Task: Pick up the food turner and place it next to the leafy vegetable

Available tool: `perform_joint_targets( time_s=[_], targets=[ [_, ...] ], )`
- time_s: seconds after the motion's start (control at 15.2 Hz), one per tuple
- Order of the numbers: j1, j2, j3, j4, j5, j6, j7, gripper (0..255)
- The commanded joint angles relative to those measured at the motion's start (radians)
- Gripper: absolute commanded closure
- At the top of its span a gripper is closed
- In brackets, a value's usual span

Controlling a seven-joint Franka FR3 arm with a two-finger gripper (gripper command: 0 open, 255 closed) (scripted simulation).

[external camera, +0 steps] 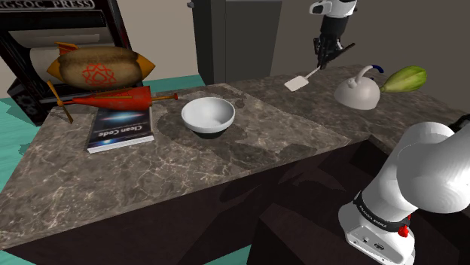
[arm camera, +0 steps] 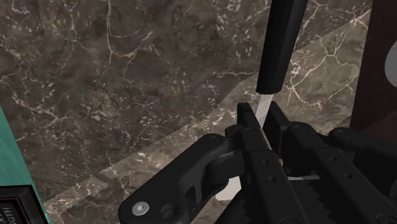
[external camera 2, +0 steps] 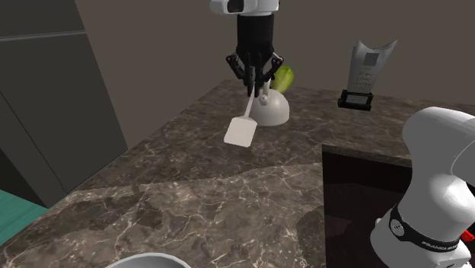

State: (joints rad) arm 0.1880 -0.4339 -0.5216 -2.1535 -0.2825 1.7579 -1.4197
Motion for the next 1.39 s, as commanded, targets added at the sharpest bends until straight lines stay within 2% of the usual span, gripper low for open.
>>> perform_joint_targets(
  time_s=[0.0,0.79,1.32],
  targets=[
    [-0.022,-0.034,-0.021,-0.016,-0.024,-0.009,-0.034,255],
    [-0.142,-0.144,-0.195,-0.026,-0.155,-0.036,-0.284,255],
    [-0.176,-0.135,-0.357,0.054,-0.212,-0.036,-0.477,255]
  ],
)
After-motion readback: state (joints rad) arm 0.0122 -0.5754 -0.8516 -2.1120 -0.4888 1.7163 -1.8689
